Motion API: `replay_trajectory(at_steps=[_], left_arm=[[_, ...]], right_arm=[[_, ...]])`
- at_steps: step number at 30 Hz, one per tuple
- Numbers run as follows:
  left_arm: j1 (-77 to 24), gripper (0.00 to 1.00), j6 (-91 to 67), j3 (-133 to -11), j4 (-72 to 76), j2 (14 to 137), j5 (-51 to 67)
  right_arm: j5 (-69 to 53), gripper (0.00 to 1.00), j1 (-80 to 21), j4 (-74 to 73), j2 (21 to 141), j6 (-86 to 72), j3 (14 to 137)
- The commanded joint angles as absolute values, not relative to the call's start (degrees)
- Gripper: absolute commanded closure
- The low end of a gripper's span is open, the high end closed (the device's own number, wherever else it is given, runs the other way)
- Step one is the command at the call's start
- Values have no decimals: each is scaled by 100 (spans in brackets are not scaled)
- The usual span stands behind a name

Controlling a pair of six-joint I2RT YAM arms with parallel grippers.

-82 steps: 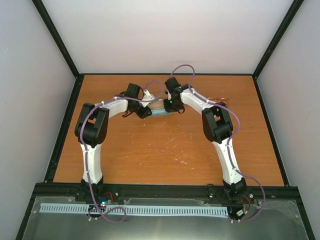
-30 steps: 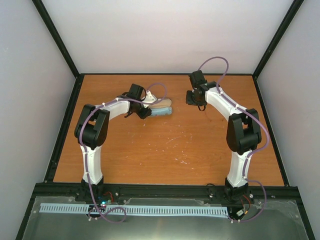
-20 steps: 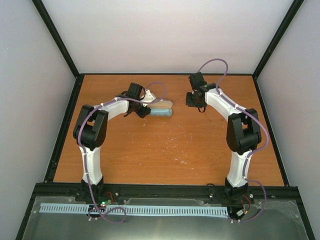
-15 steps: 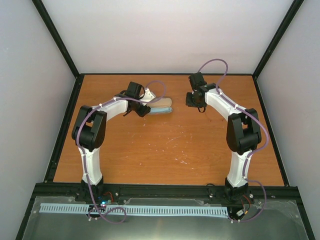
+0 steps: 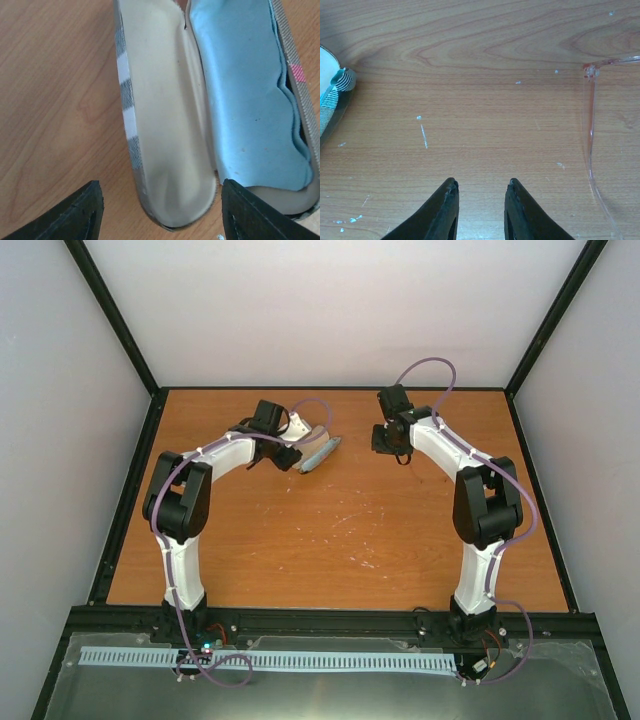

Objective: Organize the sunglasses
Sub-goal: Place the glasses cleaning cloth in the sunglasses case, then pick up the sunglasses from the center of the board.

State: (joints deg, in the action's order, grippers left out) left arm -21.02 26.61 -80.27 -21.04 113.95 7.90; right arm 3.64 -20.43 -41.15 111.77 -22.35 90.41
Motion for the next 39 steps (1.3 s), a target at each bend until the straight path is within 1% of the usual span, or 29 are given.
replay_trajectory(at_steps=[1,6,8,9,12,14,17,19,23,27,31,33,34,36,37,39], left_arm=[[-2125,35,2815,-8313,-2107,11250,692],[-2127,35,2847,-8414,-2102,11211,602],[-2118,37,2832,-8498,-2180,11147,713],[-2118,40,2819,-8508,-2196,11084,791],[-2118,55,2708,-8444,-2285,10899,1090],[-2118,59,2625,-8402,-2362,10779,1271],[-2118,60,2615,-8307,-2381,10666,1362],[-2116,60,2700,-8262,-2406,10661,1327],[-2056,61,2845,-8239,-2372,10705,1313],[-1938,62,2935,-8450,-2481,10858,1355],[-1815,62,3042,-8657,-2568,11019,1350],[-1783,62,3079,-8732,-2586,11097,1308],[-1772,62,3092,-8754,-2586,11122,1302],[-1758,62,3091,-8807,-2602,11187,1304],[-1751,62,3080,-8821,-2609,11210,1321],[-1749,63,3067,-8852,-2625,11278,1341]], right_arm=[[390,75,-2048,-4142,11266,-2254,9270],[600,75,-2021,-4275,11327,-2243,9447],[610,75,-1952,-4332,11354,-2251,9550],[651,76,-1908,-4378,11370,-2262,9599],[774,77,-1681,-4613,11489,-2274,9823],[816,76,-1443,-4707,11540,-2241,9954],[1185,75,-1175,-4977,11698,-1643,10292],[1510,74,-1157,-5027,11764,-854,10373],[1744,73,-998,-4621,11695,350,9894],[1443,72,-753,-3807,11302,1222,9207],[747,69,-551,-3088,10832,2391,8487],[58,67,-359,-2939,10662,2927,8262],[-52,66,-284,-2788,10584,3142,8143],[-33,63,-204,-2463,10507,3514,7983],[-54,61,-162,-2410,10529,3643,7997],[-158,59,-97,-2465,10674,3779,8155]])
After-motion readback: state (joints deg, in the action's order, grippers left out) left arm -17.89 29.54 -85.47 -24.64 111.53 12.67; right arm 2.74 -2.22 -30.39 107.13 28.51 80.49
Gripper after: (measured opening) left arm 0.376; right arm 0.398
